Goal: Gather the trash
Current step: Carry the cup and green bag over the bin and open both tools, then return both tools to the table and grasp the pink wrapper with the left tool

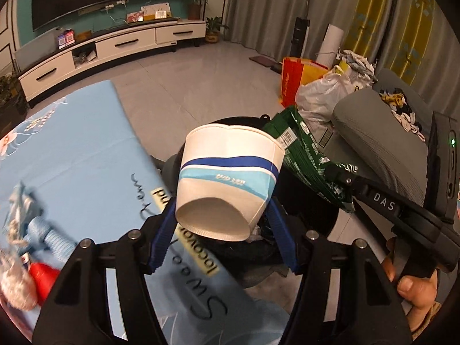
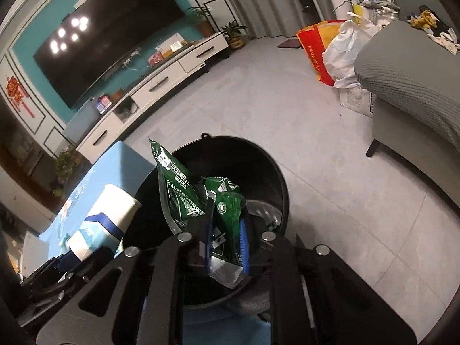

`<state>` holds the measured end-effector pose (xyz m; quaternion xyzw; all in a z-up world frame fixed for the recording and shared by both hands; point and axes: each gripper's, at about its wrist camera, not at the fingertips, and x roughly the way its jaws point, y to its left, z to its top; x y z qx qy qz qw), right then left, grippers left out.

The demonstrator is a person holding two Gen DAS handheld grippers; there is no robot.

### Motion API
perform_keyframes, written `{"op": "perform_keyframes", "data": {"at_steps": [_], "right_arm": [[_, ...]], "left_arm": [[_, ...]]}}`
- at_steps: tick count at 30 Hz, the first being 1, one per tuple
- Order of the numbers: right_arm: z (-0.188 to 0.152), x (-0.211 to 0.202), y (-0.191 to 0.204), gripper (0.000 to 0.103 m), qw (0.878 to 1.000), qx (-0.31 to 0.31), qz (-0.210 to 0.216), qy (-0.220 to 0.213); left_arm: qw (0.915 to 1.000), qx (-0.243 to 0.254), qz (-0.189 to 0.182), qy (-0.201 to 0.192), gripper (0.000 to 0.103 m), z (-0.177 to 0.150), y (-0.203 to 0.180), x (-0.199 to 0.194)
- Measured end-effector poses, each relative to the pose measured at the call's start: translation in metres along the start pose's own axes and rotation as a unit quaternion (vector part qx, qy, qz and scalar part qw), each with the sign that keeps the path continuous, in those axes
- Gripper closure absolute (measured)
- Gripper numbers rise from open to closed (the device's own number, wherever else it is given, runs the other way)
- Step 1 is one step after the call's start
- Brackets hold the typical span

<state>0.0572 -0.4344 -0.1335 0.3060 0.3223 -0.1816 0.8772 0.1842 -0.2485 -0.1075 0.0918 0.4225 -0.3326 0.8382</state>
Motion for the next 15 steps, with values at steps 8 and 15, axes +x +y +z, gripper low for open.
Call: {"op": "perform_keyframes", "data": {"at_steps": [8, 15], "right_arm": [[0.003, -0.006, -0.010, 0.050, 1.000, 0.022, 0.006, -0.004], [-0.018, -0.032, -0.001, 0.040, 0.999, -0.005, 0.035, 0.028]], "left_arm": [[0.9999, -0.014, 0.005, 0.000, 0.019, -0.005, 0.007, 0.005], [0.9988, -0.031, 0.014, -0.035, 0.012, -0.041, 0.013, -0.052]]}}
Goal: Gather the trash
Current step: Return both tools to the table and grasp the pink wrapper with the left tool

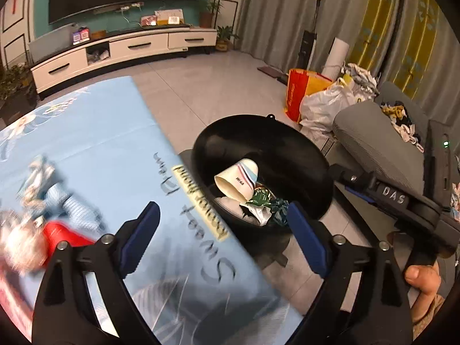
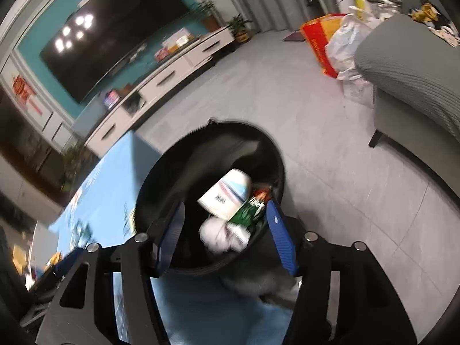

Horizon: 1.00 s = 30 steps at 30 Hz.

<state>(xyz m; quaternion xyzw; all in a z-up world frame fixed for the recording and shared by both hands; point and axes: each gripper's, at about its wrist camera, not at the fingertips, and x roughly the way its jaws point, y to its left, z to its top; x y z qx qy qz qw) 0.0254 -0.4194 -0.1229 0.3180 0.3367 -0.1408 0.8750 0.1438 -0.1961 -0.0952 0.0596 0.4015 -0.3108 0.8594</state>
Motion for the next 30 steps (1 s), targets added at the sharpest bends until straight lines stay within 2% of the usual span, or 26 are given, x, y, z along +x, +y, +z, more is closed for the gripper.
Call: {"op": "perform_keyframes", "data": {"at_steps": [7, 11, 14, 17, 20, 23, 27, 30], "right_arm": [[-0.034, -0.019, 0.040, 0.028, 0.996, -0.054, 0.043, 0.052], [-0.052, -0.027, 0.073, 0.026, 0.989, -0.100, 0.075, 0.080], [-0.069, -0.032, 0.099, 0.024, 0.981, -0.134, 0.099, 0.102], [-0.088, -0.035, 0.129, 0.021, 0.968, -0.179, 0.126, 0.124], [-0.111, -0.032, 0.158, 0.021, 0.953, -0.221, 0.142, 0.152], [-0.138, -0.023, 0.182, 0.021, 0.937, -0.259, 0.149, 0.179], [-0.169, -0.015, 0.212, 0.021, 0.915, -0.329, 0.151, 0.176], [-0.181, -0.007, 0.224, 0.021, 0.904, -0.362, 0.158, 0.165]], "left_arm": [[0.9987, -0.008, 0.038, -0.033, 0.010, -0.035, 0.022, -0.073], [0.9941, -0.045, 0.085, -0.050, 0.009, -0.054, 0.056, -0.113], [0.9861, -0.096, 0.118, -0.067, 0.009, -0.073, 0.094, -0.147], [0.9718, -0.150, 0.165, -0.076, 0.009, -0.100, 0.138, -0.176], [0.9558, -0.205, 0.200, -0.066, 0.009, -0.130, 0.179, -0.194], [0.9446, -0.256, 0.200, -0.048, 0.009, -0.156, 0.207, -0.196], [0.9462, -0.267, 0.178, -0.044, 0.009, -0.168, 0.214, -0.192], [0.9501, -0.262, 0.163, -0.046, 0.009, -0.166, 0.210, -0.184]]}}
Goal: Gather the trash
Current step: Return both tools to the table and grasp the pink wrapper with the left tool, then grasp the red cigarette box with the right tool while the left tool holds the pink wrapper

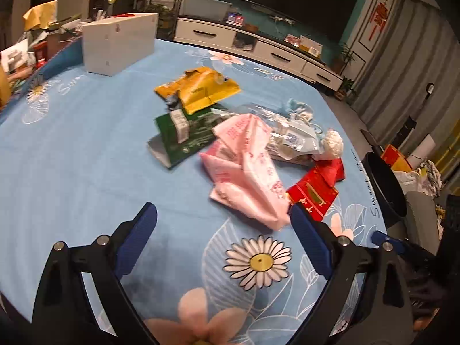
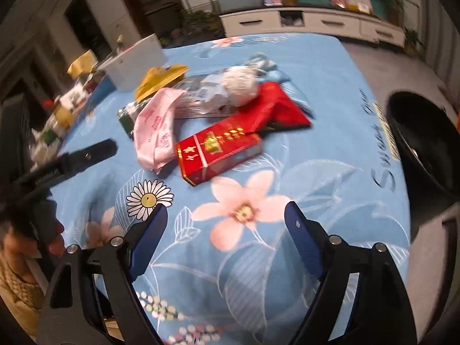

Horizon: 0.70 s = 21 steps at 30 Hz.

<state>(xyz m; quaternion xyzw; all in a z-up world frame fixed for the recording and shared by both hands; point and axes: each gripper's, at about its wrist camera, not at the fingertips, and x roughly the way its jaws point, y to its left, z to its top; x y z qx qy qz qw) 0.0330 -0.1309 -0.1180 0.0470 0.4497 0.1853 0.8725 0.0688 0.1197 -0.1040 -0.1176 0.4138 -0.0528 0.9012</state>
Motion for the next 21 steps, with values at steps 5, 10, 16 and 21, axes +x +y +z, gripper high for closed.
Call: {"op": "perform_keyframes", "data": {"at_steps": [5, 10, 16, 21], "right_arm": [[0.007, 0.012, 0.001, 0.014, 1.000, -0.023, 0.003, -0.014], [0.020, 0.023, 0.002, 0.005, 0.998, -0.062, -0.012, -0.024], [0.033, 0.040, 0.011, 0.005, 0.994, -0.104, -0.004, -0.017], [0.037, 0.057, 0.016, 0.005, 0.991, -0.137, -0.001, 0.001]], "left_arm": [[0.9999, 0.009, -0.012, 0.004, 0.009, 0.008, -0.014, 0.021], [0.9997, 0.009, -0.003, 0.022, 0.018, 0.015, -0.021, 0.049], [0.9993, 0.004, -0.012, 0.036, 0.050, 0.020, -0.015, 0.068], [0.9993, -0.004, -0.023, 0.029, 0.058, 0.023, -0.004, 0.059]]}}
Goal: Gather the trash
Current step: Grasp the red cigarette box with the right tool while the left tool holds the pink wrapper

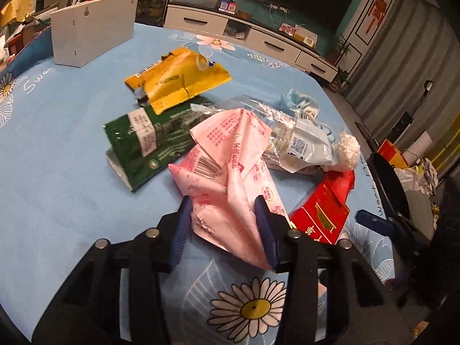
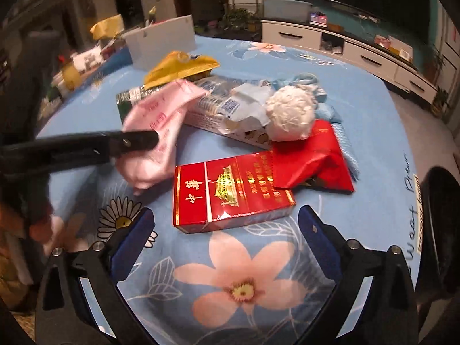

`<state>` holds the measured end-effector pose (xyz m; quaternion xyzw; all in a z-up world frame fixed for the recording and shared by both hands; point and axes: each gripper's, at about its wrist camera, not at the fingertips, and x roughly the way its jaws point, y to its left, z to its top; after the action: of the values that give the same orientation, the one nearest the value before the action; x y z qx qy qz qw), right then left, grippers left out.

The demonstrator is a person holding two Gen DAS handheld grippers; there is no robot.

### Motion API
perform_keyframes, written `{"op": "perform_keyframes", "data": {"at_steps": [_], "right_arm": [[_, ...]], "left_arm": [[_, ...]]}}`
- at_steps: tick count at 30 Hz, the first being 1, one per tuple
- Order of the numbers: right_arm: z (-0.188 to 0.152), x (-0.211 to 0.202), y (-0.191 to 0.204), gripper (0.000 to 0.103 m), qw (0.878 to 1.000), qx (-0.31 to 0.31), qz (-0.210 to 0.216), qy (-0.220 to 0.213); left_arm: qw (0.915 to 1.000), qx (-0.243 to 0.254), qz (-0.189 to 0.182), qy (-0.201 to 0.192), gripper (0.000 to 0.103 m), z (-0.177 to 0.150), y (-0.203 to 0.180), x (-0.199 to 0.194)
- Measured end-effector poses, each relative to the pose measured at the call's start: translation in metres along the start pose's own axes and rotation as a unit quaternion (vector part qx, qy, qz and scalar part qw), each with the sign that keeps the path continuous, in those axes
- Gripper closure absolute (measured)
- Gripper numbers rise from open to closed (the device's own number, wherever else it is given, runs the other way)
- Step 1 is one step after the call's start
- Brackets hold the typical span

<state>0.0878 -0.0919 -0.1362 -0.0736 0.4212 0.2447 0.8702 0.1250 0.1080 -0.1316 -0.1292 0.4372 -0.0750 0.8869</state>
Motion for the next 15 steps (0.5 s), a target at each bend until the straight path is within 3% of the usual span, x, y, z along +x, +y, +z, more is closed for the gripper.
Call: {"op": "perform_keyframes", "data": {"at_steps": [11, 12, 15], "right_arm": [[0.008, 0.026, -0.001, 0.005, 0.999, -0.005, -0.019, 0.027], [0.006, 0.026, -0.001, 0.012, 0.999, -0.005, -0.023, 0.029], [0.001, 0.022, -0.001, 0.014, 1.000, 0.003, -0.015, 0.019]], "left_arm": [[0.9998, 0.006, -0.005, -0.019, 0.059, -0.003, 0.007, -0.027], [0.9998, 0.006, -0.006, -0.019, 0.059, -0.003, 0.007, -0.027], [0.9997, 0.007, -0.008, -0.022, 0.059, -0.003, 0.006, -0.030]]}}
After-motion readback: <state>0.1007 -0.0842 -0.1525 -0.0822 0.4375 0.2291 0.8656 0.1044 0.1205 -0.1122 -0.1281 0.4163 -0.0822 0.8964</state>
